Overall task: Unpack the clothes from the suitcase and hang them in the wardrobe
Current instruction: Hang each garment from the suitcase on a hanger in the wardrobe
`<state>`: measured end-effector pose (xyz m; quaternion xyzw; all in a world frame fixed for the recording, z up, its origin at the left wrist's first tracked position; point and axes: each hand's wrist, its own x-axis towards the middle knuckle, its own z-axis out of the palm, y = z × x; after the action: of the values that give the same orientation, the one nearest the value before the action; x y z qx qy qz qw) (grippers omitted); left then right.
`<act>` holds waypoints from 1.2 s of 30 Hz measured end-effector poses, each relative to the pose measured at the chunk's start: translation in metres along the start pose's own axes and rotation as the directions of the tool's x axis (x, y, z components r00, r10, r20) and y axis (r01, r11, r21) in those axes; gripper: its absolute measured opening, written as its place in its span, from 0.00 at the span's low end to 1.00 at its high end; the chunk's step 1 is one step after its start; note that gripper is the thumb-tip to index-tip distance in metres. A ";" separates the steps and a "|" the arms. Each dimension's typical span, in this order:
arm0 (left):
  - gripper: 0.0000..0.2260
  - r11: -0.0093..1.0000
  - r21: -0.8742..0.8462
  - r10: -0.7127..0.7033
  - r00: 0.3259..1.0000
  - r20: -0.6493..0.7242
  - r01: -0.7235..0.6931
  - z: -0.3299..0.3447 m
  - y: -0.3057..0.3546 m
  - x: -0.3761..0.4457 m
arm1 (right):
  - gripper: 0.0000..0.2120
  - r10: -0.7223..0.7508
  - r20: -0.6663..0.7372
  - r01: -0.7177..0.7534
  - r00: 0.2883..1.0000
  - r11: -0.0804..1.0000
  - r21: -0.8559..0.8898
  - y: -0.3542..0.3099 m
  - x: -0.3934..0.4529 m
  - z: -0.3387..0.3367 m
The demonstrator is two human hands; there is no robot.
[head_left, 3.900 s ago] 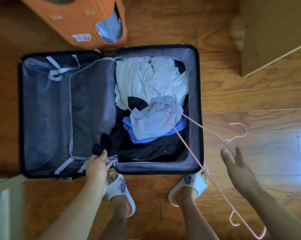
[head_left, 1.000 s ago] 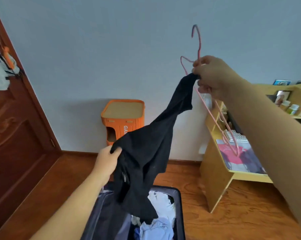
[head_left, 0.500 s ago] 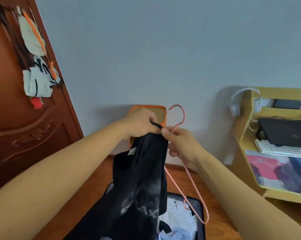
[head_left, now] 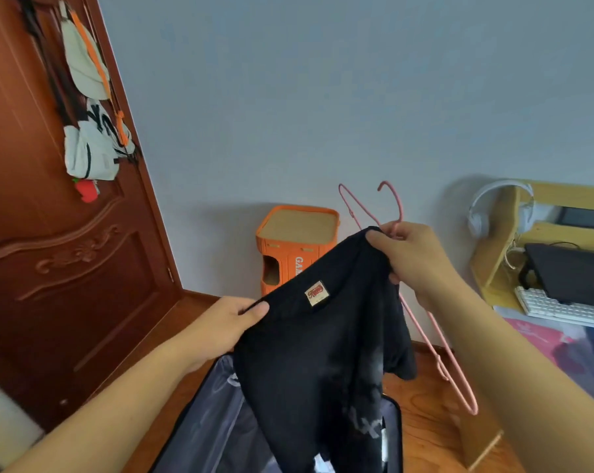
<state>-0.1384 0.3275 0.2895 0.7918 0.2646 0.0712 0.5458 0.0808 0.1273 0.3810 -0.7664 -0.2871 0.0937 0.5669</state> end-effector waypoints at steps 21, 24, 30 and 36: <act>0.14 0.458 0.882 0.499 0.853 -0.154 -0.109 0.029 0.092 0.099 | 0.15 0.062 0.112 -0.039 0.992 0.980 -0.197 0.056 -0.049 -0.072; 0.17 0.189 0.982 0.475 0.877 -0.067 -0.028 0.016 0.090 0.108 | 0.15 0.078 0.166 -0.015 0.983 0.935 -0.355 0.040 -0.061 -0.074; 0.20 0.309 0.950 0.407 0.899 -0.163 0.033 -0.001 0.087 0.112 | 0.13 0.035 0.212 0.014 0.977 0.974 -0.227 0.016 -0.060 -0.044; 0.19 0.571 0.801 0.427 0.898 -0.103 -0.179 0.018 0.114 0.077 | 0.17 0.035 0.302 0.053 0.953 0.959 -0.278 0.023 -0.036 0.034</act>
<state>-0.0265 0.3206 0.3717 0.9625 0.2035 0.1572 0.0866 0.0432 0.1306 0.3421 -0.8147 -0.3848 0.1657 0.4010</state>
